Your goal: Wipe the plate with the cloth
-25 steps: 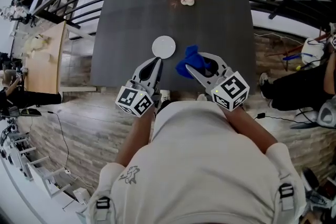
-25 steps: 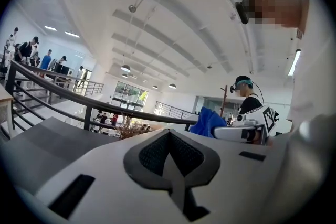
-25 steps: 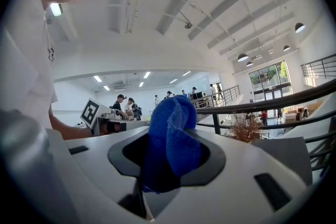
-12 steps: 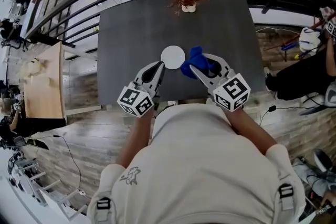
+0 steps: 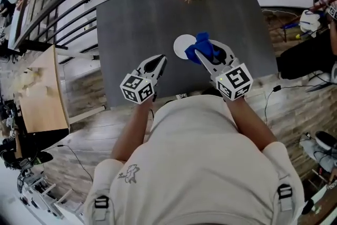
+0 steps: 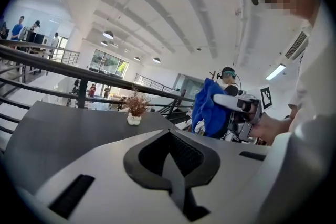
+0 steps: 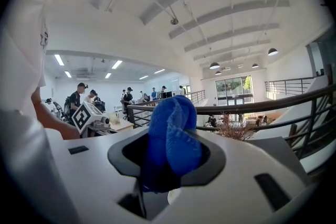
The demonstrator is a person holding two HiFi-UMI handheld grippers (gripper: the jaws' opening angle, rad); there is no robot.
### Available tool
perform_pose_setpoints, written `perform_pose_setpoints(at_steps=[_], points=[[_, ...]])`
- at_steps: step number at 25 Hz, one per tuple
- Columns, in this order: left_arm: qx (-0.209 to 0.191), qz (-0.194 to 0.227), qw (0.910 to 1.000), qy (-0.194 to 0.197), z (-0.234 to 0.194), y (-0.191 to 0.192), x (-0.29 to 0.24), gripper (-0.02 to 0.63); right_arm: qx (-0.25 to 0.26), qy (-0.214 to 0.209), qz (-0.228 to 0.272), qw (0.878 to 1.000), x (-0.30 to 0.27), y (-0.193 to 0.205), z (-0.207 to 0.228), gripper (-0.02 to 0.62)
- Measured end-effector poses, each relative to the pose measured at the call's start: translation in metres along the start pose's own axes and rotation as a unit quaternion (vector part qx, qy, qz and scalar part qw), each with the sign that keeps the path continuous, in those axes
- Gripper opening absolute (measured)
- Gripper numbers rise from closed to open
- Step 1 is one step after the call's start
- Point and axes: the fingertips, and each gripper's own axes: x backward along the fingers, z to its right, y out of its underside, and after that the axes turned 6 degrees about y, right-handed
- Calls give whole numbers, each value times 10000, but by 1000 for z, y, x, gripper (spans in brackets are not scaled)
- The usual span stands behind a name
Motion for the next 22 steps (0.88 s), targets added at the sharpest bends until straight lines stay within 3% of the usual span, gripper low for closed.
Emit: perform_pose_setpoints(at_steps=[4, 12, 16, 22], points=[[238, -357, 9991, 75, -21, 33, -14, 8, -149, 220, -227, 9994, -8, 23, 14, 133], [681, -962, 9930, 14, -42, 83, -59, 8, -486, 114, -594, 9970, -28, 77, 52, 133], [1010, -1374, 9853, 97, -60, 109, -85, 8, -199, -96, -911, 9956, -56, 111, 67, 134], [2162, -1555, 9628, -463, -91, 152, -112, 40, -326, -271, -1489, 9879, -77, 169, 97, 135]])
